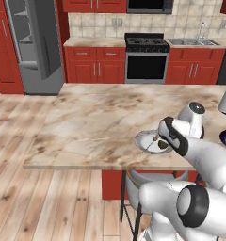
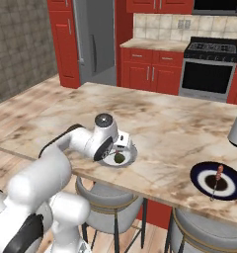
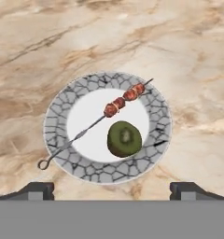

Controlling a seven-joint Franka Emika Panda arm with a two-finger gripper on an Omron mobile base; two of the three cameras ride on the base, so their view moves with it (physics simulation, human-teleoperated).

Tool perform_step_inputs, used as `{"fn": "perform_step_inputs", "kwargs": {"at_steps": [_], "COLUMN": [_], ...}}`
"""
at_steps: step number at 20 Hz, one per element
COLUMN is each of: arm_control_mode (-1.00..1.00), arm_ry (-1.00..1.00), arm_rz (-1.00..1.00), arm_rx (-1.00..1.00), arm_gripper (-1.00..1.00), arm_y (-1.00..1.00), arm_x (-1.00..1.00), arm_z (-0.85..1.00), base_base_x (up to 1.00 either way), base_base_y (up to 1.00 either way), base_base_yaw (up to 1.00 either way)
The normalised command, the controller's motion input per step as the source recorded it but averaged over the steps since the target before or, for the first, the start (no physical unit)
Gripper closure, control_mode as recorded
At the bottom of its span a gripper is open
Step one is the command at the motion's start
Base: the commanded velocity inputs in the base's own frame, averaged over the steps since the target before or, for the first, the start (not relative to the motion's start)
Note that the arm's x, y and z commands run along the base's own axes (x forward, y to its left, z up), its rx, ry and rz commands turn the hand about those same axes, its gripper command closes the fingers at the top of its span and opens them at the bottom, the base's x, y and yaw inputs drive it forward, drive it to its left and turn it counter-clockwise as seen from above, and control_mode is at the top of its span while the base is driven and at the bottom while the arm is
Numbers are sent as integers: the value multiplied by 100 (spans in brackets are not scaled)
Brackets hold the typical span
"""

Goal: Pick up the kiwi and banana from the fridge and place one fruit on each plate on the dining counter.

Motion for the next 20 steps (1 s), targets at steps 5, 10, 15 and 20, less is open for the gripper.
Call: {"fn": "perform_step_inputs", "kwargs": {"at_steps": [5, 10, 15, 20], "arm_control_mode": [-100, -100, -100, -100], "arm_ry": [-13, -5, -1, 0], "arm_rz": [0, 0, -1, -2], "arm_rx": [-2, 0, 0, 0], "arm_gripper": [-100, -100, -100, -100], "arm_y": [8, 16, 22, 25], "arm_x": [-88, -97, -99, -82], "arm_z": [76, 60, 44, 25], "base_base_x": [0, 0, 0, 0], "base_base_y": [0, 0, 0, 0], "base_base_yaw": [0, 0, 0, 0]}}
